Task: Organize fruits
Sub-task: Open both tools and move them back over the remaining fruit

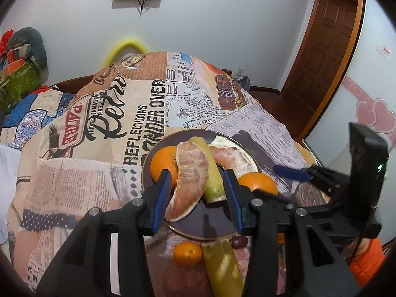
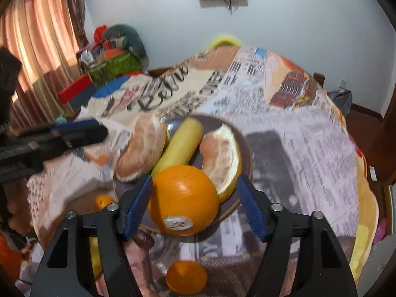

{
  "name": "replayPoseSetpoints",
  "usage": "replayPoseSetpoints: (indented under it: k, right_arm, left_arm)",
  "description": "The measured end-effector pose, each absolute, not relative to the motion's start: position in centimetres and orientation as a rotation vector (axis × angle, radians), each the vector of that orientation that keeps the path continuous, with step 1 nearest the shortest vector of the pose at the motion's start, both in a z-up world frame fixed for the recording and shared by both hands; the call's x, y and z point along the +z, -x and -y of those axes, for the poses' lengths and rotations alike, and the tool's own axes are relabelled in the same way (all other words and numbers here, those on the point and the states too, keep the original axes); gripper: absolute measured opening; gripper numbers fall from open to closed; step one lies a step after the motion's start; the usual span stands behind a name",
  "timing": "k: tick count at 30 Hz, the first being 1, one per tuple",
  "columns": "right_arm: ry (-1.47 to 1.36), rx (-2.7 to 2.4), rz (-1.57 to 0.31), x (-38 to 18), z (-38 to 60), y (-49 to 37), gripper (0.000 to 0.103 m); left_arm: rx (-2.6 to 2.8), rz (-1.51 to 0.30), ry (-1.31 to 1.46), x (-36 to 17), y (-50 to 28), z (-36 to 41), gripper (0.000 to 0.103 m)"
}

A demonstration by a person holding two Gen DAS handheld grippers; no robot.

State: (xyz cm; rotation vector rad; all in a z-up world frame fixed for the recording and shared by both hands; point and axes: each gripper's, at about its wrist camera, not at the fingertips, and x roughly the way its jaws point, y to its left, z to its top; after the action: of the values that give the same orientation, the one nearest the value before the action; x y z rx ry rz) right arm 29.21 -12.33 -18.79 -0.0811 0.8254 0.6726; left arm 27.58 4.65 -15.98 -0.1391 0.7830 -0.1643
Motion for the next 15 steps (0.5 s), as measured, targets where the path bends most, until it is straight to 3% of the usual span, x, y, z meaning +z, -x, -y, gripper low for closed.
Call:
replayPoseSetpoints:
  k: [15]
  right_arm:
    - [0.085,0.643,-0.778,-16.2,13.4,-25.8,0.063]
  left_arm:
    - [-0.132,-0.822,0.120,-16.2,-24.3,-4.4,0.043]
